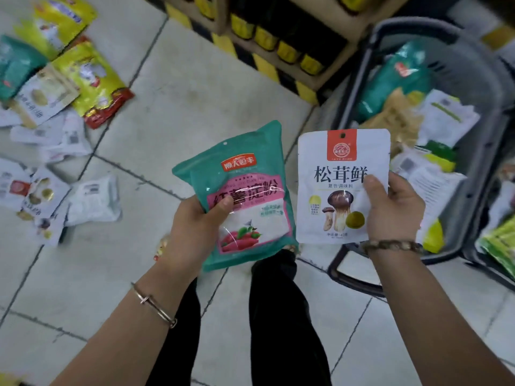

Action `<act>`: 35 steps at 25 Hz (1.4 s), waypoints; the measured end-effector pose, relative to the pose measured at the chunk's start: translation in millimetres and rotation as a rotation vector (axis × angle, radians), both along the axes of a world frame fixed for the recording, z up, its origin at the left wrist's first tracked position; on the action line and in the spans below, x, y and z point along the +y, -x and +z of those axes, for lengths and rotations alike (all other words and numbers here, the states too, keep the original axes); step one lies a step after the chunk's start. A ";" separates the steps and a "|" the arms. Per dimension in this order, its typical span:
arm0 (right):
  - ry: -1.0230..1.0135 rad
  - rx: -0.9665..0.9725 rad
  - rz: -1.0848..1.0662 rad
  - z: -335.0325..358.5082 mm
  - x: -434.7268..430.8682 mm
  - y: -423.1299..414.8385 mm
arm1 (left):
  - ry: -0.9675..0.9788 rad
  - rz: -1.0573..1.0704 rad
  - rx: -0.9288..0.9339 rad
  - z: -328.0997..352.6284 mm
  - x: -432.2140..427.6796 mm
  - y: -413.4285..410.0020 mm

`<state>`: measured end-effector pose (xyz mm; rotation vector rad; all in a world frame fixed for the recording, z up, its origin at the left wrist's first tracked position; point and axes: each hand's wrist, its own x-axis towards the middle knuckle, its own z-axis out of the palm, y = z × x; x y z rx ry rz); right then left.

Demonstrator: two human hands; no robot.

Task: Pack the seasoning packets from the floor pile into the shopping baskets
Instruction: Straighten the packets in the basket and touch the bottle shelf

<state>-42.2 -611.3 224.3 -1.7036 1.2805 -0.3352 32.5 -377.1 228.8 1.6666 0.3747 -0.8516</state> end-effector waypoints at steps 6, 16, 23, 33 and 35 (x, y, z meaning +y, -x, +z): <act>0.022 -0.014 -0.283 1.7 -107.5 53.1 | 0.120 -0.281 -0.022 12.0 -133.2 -8.4; 0.007 -0.028 -0.423 -39.1 -227.6 60.5 | 0.139 -0.398 -0.109 -34.3 -297.1 -37.9; 0.018 0.024 -0.404 -75.6 -277.9 40.2 | 0.095 -0.306 -0.082 -76.8 -355.2 -62.1; 0.188 0.517 0.070 -109.2 -289.5 38.6 | -0.351 -0.374 -0.833 -94.4 -374.8 -49.9; 0.241 0.592 0.190 -110.6 -281.0 32.9 | -0.512 -0.750 -0.954 -101.8 -388.1 -35.1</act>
